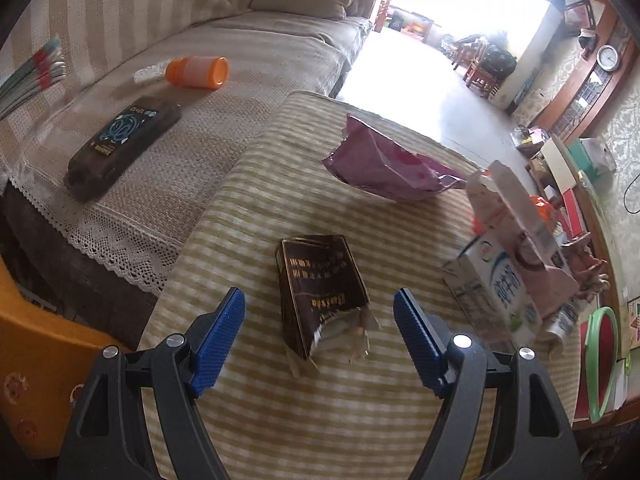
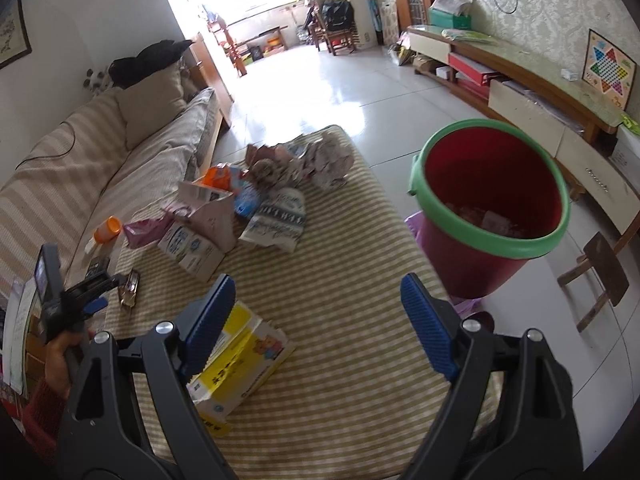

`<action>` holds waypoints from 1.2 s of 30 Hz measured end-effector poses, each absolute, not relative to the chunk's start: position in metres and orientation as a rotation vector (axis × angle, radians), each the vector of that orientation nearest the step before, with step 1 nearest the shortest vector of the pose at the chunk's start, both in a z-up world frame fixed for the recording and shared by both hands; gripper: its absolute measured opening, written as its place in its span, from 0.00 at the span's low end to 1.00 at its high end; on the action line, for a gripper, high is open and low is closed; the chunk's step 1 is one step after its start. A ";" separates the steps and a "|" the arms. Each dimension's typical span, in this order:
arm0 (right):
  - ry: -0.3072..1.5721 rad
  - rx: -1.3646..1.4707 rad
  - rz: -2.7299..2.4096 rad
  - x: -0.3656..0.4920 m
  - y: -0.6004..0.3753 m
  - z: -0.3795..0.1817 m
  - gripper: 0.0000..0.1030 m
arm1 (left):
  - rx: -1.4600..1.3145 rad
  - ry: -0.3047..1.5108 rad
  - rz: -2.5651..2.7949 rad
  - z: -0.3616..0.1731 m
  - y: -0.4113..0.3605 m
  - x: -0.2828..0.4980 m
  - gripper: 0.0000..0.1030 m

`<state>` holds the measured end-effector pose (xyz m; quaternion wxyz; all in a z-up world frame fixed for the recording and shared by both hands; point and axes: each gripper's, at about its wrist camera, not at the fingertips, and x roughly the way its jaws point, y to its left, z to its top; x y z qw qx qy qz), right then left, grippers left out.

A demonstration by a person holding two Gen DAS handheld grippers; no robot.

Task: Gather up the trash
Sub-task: 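Grasp the dark snack box with the left tool while the right tool grasps the yellow medicine box, then lift both boxes and carry them toward the red bucket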

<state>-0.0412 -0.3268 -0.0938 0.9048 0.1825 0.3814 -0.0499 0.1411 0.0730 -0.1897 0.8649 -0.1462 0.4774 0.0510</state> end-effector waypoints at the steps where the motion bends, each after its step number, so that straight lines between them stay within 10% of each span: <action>1: 0.798 0.370 -0.091 -0.040 -0.322 -0.096 0.81 | -0.296 1.002 0.107 -0.192 0.071 0.145 0.70; 5: 0.857 0.341 -0.051 -0.036 -0.303 -0.110 0.81 | -0.269 1.028 0.095 -0.200 0.062 0.158 0.70; 8: 0.892 0.333 -0.033 -0.035 -0.296 -0.116 0.81 | -0.268 1.045 0.084 -0.204 0.059 0.160 0.40; 12: 0.911 0.336 -0.014 -0.036 -0.286 -0.118 0.81 | -0.279 1.032 0.021 -0.202 0.061 0.150 0.28; 36: 1.155 0.459 0.037 0.011 -0.230 -0.189 0.81 | -0.125 1.011 -0.188 -0.184 0.013 0.059 0.39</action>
